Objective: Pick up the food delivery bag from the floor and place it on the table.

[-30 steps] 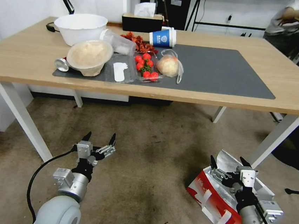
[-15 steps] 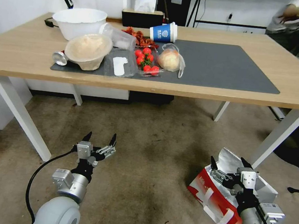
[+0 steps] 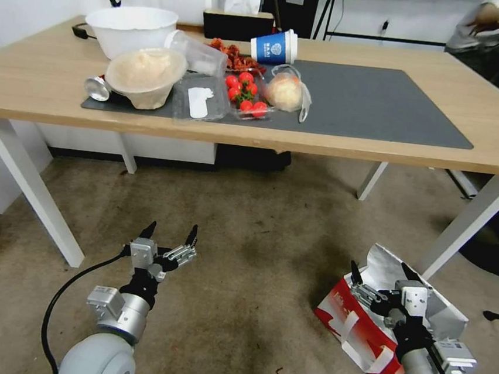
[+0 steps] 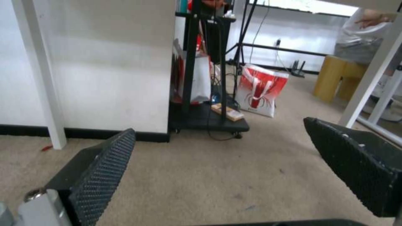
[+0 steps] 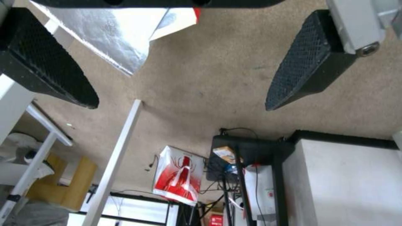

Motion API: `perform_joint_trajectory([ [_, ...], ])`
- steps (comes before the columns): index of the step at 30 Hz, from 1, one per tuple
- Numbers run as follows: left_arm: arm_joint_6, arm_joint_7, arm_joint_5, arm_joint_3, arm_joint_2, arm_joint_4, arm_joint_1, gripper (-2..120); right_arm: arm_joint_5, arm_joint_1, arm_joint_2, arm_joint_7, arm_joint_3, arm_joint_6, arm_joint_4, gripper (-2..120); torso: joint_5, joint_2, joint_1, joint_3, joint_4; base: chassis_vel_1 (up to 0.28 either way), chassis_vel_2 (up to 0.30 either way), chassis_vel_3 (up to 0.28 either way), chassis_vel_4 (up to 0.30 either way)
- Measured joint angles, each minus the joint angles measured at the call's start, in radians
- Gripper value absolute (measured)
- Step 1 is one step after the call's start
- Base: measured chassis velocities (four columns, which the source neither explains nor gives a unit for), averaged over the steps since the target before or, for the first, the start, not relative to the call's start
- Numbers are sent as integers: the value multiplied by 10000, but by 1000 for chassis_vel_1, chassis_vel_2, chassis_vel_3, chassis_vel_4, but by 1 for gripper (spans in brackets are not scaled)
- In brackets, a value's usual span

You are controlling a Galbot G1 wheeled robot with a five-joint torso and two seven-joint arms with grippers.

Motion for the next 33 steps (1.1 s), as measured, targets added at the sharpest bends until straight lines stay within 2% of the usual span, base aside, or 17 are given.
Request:
perform_joint_trajectory([
  [15, -86, 27, 29, -58, 39, 191, -85, 100, 15, 12, 13, -21, 11, -7, 44, 100, 0, -638, -135, -503, 0, 0, 0, 0, 0],
  [22, -111, 43, 27, -66, 43, 250, -99, 100, 19, 19, 14, -22, 18, -9, 31, 100, -1, -828, -175, -653, 0, 0, 0, 0, 0],
  [33, -181, 120, 24, -81, 62, 351, -146, 100, -15, 43, 30, -27, -11, -29, -23, 100, 0, -1325, -256, -1069, 0, 0, 0, 0, 0],
])
